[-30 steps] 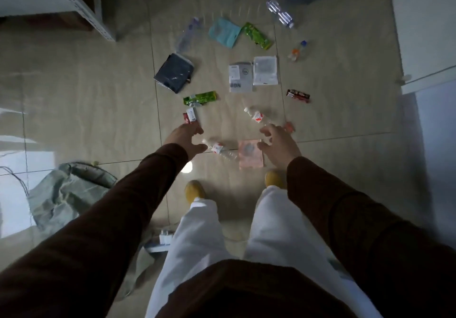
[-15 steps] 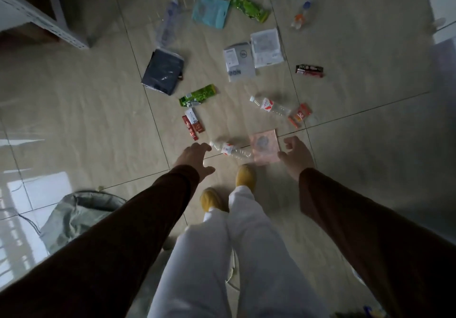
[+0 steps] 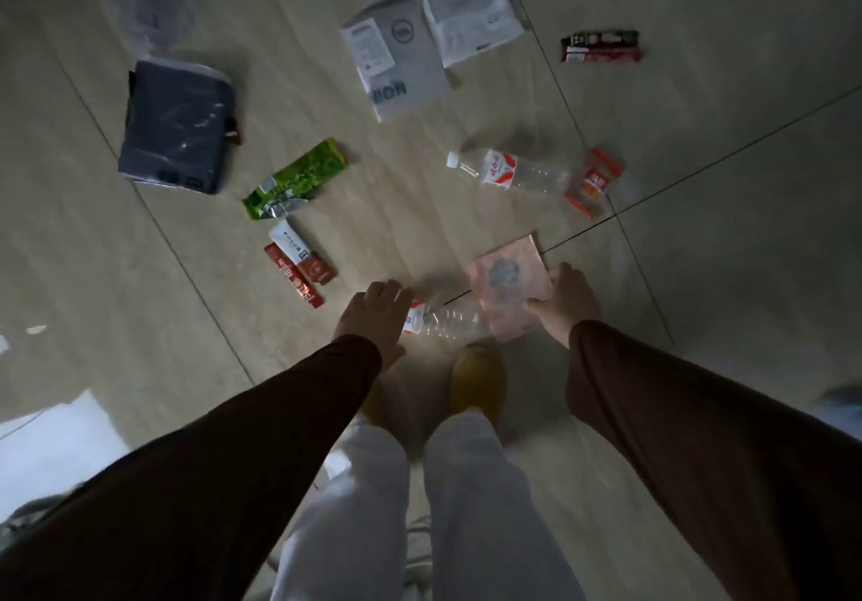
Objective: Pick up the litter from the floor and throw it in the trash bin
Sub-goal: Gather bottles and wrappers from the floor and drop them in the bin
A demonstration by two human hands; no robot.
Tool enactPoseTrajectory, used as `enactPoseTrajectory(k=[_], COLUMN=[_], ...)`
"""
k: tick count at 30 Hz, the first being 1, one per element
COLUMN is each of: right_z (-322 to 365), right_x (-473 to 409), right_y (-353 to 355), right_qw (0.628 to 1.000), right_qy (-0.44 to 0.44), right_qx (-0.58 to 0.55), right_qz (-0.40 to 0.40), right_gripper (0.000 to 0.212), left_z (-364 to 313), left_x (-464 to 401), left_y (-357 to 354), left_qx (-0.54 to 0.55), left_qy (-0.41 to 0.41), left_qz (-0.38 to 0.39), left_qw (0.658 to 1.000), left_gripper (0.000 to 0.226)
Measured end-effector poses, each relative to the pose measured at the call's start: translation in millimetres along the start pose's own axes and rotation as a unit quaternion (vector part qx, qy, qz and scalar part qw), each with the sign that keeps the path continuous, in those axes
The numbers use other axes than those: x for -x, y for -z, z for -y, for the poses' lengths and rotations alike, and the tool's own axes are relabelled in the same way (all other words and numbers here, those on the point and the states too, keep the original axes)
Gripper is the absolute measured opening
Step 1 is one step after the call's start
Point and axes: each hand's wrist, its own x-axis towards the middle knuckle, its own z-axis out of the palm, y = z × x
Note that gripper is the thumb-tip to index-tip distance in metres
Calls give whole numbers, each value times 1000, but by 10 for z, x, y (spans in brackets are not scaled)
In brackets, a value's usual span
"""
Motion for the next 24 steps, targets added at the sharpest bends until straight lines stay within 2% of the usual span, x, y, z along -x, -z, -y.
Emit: enactPoseTrajectory(k=[4,9,16,18,20,24], right_z=[-220,-388,-316,-326,-336,-367], right_x=[-588,-1046,-1241,-1283,-1349,-1421], right_y=[-434,-887,-1244,-1261,-1267,-1175], right_qw=[999,994,986,989,989,992], right_qy=[-34,-84,-129,-127,-132,-110], right_qx=[28,57,60,34,-48,-63], right_qz=[-21,-26,-85,-74,-39,9], right_gripper=[74,97,105,104,99,61], left_z=[23,25,56,63,106,173], left_x=[-568,-907,-1137,-1184,-1184,-1130], left_y=[-531,-1152,-1354,-1308,-1252,-1136], left_qx=[-47,-57,-31,-7,28,138], left_qy=[-41,-55,-38,-20,2,50], left_qz=[20,35,58,65,73,63], left_qw=[998,996,997,998,997,987], left_gripper=[87,107,85,82,82,85])
